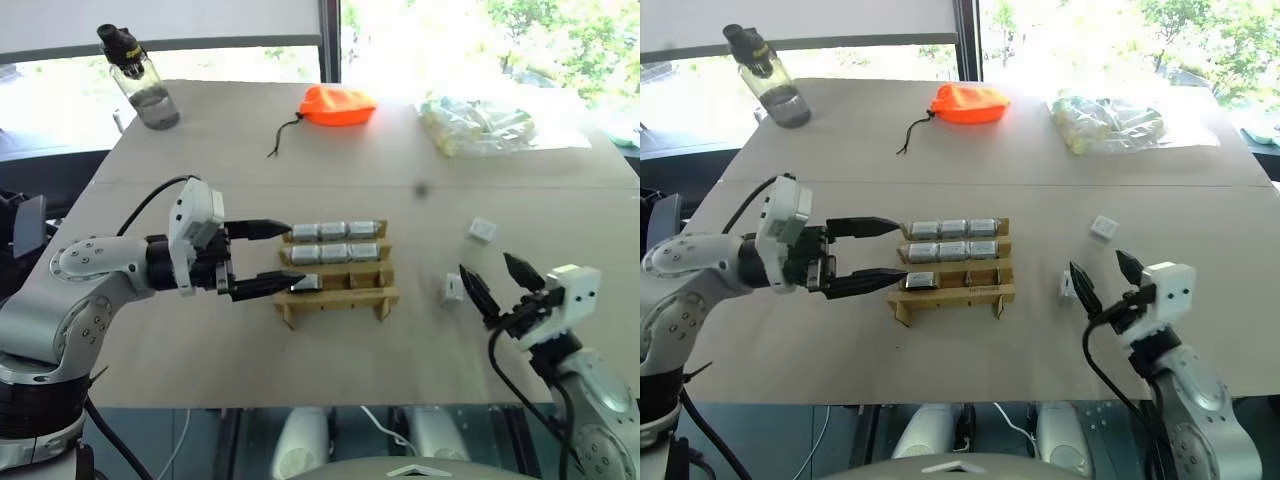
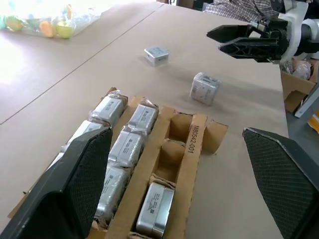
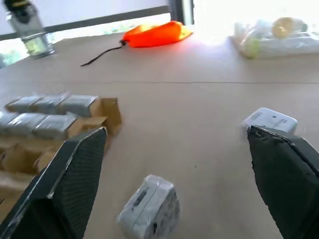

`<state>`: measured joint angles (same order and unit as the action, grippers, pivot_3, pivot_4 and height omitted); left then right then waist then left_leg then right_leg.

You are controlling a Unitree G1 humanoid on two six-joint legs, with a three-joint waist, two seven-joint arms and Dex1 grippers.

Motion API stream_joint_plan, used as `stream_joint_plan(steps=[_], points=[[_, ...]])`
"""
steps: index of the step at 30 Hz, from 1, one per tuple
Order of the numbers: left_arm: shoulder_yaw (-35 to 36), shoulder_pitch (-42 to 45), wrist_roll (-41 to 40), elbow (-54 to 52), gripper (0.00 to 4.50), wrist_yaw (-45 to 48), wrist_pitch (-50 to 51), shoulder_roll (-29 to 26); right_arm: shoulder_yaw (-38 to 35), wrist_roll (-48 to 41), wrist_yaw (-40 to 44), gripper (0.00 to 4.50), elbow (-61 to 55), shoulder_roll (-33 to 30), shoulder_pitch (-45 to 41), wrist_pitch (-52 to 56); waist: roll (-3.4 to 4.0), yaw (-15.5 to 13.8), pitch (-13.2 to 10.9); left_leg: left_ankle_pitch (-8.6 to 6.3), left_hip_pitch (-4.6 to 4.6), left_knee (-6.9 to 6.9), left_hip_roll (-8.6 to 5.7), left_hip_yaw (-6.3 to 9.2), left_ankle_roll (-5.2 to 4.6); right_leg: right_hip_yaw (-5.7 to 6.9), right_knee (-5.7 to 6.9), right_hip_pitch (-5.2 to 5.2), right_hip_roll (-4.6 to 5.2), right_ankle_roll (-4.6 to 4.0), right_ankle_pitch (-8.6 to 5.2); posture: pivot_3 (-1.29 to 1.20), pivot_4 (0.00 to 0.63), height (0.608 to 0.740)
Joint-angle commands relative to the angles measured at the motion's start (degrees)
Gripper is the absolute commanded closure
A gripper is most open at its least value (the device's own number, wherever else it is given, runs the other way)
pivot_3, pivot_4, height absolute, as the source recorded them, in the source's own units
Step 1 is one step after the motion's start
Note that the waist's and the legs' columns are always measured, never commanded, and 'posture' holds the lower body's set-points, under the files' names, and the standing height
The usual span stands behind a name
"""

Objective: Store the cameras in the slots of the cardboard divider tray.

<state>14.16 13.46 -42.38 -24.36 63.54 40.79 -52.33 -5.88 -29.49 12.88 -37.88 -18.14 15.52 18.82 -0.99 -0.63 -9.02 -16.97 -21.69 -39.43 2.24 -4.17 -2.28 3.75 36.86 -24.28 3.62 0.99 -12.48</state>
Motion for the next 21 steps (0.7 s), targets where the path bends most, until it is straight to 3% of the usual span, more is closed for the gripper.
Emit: stream_joint_plan(steps=[1, 7, 13, 18, 21], points=[[2.1, 1.9, -1.9, -0.5, 0.19, 0.7, -0.4, -1.6, -1.5, 3.4, -5.6, 0.0, 1.3, -0.6, -6.9, 4.8, 0.0, 0.0, 0.0, 0.0, 0.01, -0.01, -0.02, -0.03, 0.0, 0.02, 0.0, 0.0, 0.0, 0.0, 0.0, 0.0, 0.15, 0.726], [3.6, 1.1, -1.3, -0.6, 0.19, 2.1, -1.5, -4.1, -5.5, 2.2, -13.5, 0.0, 7.1, 0.9, -19.5, 16.3, -0.03, -0.2, 0.0, 0.0, -0.05, 0.01, -0.02, 0.05, -0.01, 0.08, 0.0, -0.04, -0.06, -0.09, 0.04, 0.0, 0.15, 0.726], [5.9, -2.7, -1.6, -2.5, 0.19, 1.6, -2.0, -4.2, -4.6, 2.0, -11.5, 0.0, 10.1, -0.9, -23.5, 22.7, -0.03, 0.0, 0.0, -0.01, -0.3, 0.2, -0.03, -0.06, 0.0, 0.03, -0.04, -0.39, -0.07, -0.09, 0.04, 0.0, 0.15, 0.726], [6.8, -4.0, -2.1, -3.4, 0.19, 0.7, -2.1, -4.2, -6.0, 2.5, -5.6, 0.0, 17.9, -8.2, -28.1, 26.7, -0.03, -0.1, 0.0, -0.03, -0.27, 0.1, -0.09, -0.16, -0.06, 0.02, -0.06, -0.35, -0.03, -0.07, 0.05, 0.0, 0.15, 0.726], [6.7, -4.4, -1.8, -3.6, 0.19, 0.5, -2.5, -3.9, -7.4, 2.4, -8.9, 0.0, 21.2, -6.3, -31.4, 29.6, -0.05, -0.1, 0.0, -0.02, -0.26, 0.1, -0.05, -0.09, -0.06, 0.06, -0.03, -0.34, -0.1, -0.08, 0.04, 0.0, 0.15, 0.726]])
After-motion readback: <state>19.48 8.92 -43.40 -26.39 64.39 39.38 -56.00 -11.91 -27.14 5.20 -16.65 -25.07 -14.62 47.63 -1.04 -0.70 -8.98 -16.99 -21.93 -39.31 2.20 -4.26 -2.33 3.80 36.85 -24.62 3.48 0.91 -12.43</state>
